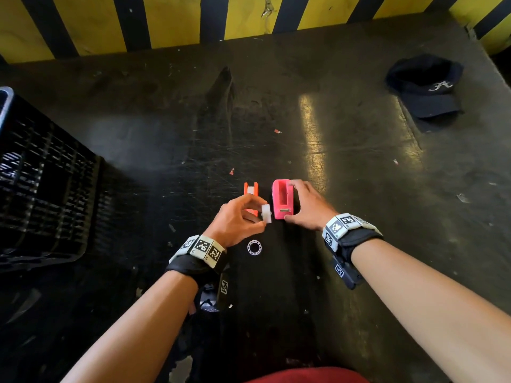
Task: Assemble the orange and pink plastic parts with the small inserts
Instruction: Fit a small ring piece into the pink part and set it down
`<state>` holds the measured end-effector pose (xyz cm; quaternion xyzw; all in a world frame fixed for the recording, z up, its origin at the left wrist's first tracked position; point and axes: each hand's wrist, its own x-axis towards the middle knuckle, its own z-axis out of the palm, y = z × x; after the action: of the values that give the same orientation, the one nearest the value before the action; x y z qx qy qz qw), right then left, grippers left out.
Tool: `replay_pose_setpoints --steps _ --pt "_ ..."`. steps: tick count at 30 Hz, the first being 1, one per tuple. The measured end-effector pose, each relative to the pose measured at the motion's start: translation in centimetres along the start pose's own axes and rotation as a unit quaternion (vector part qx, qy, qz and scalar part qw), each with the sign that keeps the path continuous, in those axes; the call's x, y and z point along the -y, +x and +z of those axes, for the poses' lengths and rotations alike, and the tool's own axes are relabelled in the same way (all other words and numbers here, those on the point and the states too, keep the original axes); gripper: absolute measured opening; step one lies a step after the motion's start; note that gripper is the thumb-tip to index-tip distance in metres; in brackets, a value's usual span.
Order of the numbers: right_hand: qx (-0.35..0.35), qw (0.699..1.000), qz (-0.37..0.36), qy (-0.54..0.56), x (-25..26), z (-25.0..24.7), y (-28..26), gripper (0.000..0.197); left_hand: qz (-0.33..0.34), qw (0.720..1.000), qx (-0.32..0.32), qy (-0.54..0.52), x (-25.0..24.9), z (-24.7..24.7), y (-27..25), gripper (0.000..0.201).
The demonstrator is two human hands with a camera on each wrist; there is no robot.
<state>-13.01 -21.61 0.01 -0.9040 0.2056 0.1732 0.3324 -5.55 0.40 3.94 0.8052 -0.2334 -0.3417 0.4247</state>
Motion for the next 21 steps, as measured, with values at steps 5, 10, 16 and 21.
replay_pose_setpoints --steps 5,10,16,21 --pt "0.043 0.993 -0.007 -0.107 -0.1 0.6 2.5 0.138 0.023 0.998 -0.023 0.059 -0.4 -0.8 1.7 0.042" --pt "0.004 0.996 -0.045 -0.076 -0.4 1.0 2.9 0.125 0.044 0.993 -0.022 0.108 -0.7 -1.2 2.6 0.041" --pt "-0.016 0.99 -0.14 0.016 0.4 0.5 0.2 0.121 0.078 0.983 -0.031 0.166 -1.4 -1.1 3.1 0.048" --pt "-0.024 0.986 -0.162 0.026 1.9 -0.4 -1.8 0.121 0.092 0.975 -0.05 0.195 -2.3 -0.9 2.4 0.054"
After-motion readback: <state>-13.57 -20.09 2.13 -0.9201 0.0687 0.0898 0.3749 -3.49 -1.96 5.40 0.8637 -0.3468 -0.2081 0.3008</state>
